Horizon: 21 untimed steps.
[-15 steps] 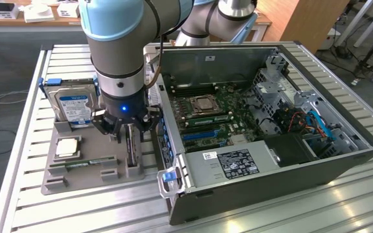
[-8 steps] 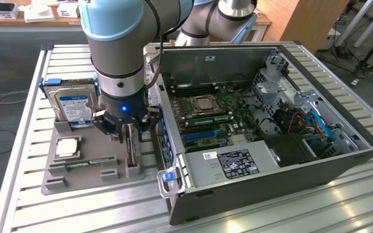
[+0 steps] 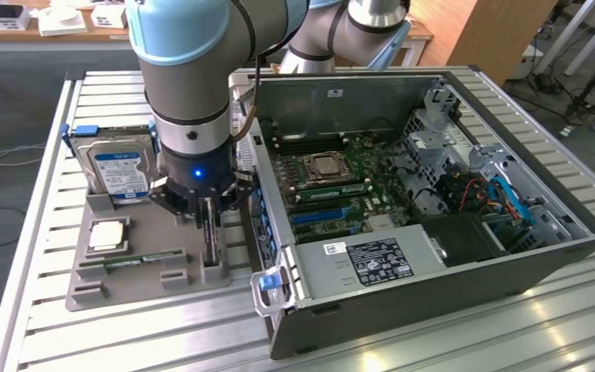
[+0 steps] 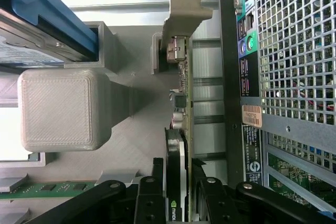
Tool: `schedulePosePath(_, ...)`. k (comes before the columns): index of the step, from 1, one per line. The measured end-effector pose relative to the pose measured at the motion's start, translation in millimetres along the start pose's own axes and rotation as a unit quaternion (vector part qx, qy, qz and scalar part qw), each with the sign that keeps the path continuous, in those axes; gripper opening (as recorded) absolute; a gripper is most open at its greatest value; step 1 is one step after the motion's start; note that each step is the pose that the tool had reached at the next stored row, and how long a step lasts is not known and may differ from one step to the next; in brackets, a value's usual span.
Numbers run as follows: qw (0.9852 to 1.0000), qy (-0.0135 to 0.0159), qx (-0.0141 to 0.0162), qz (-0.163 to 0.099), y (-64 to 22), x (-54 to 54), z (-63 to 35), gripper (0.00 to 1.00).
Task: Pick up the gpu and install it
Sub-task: 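Pick up the gpu and move the gpu toward the slot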
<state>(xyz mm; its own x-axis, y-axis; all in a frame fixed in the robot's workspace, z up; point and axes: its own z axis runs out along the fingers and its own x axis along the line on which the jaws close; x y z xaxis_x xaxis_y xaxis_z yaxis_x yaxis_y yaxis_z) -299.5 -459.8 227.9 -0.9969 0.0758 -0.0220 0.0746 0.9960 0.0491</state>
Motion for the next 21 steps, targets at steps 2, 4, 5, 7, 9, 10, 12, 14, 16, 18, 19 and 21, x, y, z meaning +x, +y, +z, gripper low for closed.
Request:
schedulePosePath(2, 1.0, 0.0, 0.0, 0.0, 0.0, 0.0, 0.0, 0.33)
schedulePosePath(4, 1.0, 0.0, 0.0, 0.0, 0.0, 0.0, 0.0, 0.33)
schedulePosePath(5, 1.0, 0.0, 0.0, 0.0, 0.0, 0.0, 0.0, 0.33)
schedulePosePath(7, 1.0, 0.0, 0.0, 0.0, 0.0, 0.0, 0.0, 0.33)
schedulePosePath(9, 1.0, 0.0, -0.0001, 0.0, 0.0, 0.0, 0.0, 0.33)
schedulePosePath(10, 1.0, 0.0, -0.0002, 0.0, 0.1, 0.0, 0.1, 0.33)
schedulePosePath(12, 1.0, -0.0001, -0.0002, 0.0, 0.8, 0.1, 0.1, 0.33)
schedulePosePath(14, 1.0, 0.0, -0.0001, 0.0, 1.5, 0.1, 0.1, 0.33)
schedulePosePath(16, 1.0, 0.0, -0.0002, 0.0, 2.2, 0.1, 0.2, 0.33)
schedulePosePath(18, 1.0, 0.0, -0.0002, 0.0, 2.3, 0.1, 0.2, 0.33)
schedulePosePath(19, 1.0, 0.0, -0.0002, 0.0, 2.3, 0.2, 0.1, 0.33)
schedulePosePath(21, 1.0, 0.0, -0.0002, 0.0, 2.4, 0.2, 0.2, 0.33)
